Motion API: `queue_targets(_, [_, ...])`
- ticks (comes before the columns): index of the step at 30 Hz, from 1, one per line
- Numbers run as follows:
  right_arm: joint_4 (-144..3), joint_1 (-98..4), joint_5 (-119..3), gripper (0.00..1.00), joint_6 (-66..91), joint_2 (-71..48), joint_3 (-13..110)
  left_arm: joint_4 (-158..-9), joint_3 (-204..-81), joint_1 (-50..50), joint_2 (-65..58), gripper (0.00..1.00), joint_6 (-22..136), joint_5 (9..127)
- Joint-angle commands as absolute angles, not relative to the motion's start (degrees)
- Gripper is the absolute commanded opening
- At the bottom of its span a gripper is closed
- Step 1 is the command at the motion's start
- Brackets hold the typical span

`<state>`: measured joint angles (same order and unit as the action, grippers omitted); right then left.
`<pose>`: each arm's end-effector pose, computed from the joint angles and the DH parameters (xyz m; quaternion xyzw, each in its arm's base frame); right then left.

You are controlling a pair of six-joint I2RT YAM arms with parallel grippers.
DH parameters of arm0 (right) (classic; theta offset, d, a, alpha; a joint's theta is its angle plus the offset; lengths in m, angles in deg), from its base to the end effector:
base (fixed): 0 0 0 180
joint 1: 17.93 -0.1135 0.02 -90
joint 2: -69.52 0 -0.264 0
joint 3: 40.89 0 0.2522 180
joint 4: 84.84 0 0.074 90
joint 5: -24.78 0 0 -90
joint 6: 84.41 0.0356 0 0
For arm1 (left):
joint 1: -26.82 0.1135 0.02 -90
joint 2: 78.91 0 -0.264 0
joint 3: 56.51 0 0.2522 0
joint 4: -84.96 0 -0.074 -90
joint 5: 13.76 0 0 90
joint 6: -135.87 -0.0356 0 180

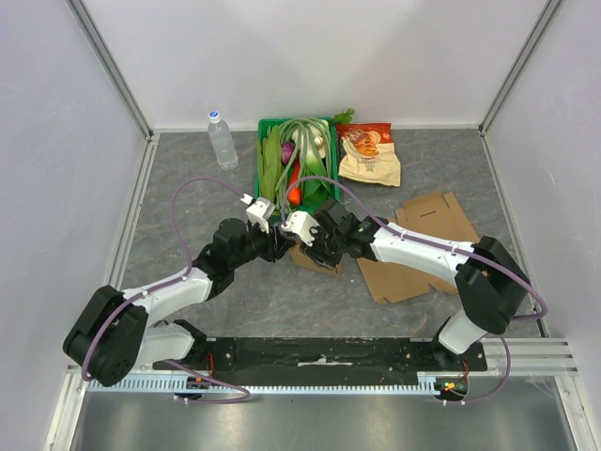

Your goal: Fold the paper box

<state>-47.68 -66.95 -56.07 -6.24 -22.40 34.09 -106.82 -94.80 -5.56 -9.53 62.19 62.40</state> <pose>0.2148 0.2559 0.2155 -0.5014 0.8053 0.1699 0.2670 0.2027 -0.1386 0.1945 0.1821 0.7921 -0.3263 0.4827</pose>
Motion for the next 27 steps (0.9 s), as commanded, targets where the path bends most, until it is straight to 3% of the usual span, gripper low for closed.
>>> queue_targets(1, [-48.6,-67.2,-54.9,0.19,-7.2,-22.9,34.7,-108.3,-97.4,-5.7,-8.7,0.34,59.7,60.7])
queue_targets(8, [-48.6,-67.2,-54.9,0.19,-7.2,-23.2,35.1,-108.1,-98.0,-5.7,-8.1,0.24,59.6,59.7])
queue_targets(12, [-48.5,-67.2,-54.8,0.19,-7.1,-23.4,35.3,-106.0,-98.7,-5.8,-8.0,0.11,59.3,60.7])
queue_targets(21, [-49.7,-67.2,-56.3,0.19,-6.2,-23.8,35.3,-102.8,-97.5,-8.9,-9.8,0.02,59.2,66.8])
queue_targets(27, [-52.1,-67.1,-57.8,0.2,-5.0,-25.3,34.8,-102.3,-95.6,-11.1,-12.5,0.02,61.3,71.9])
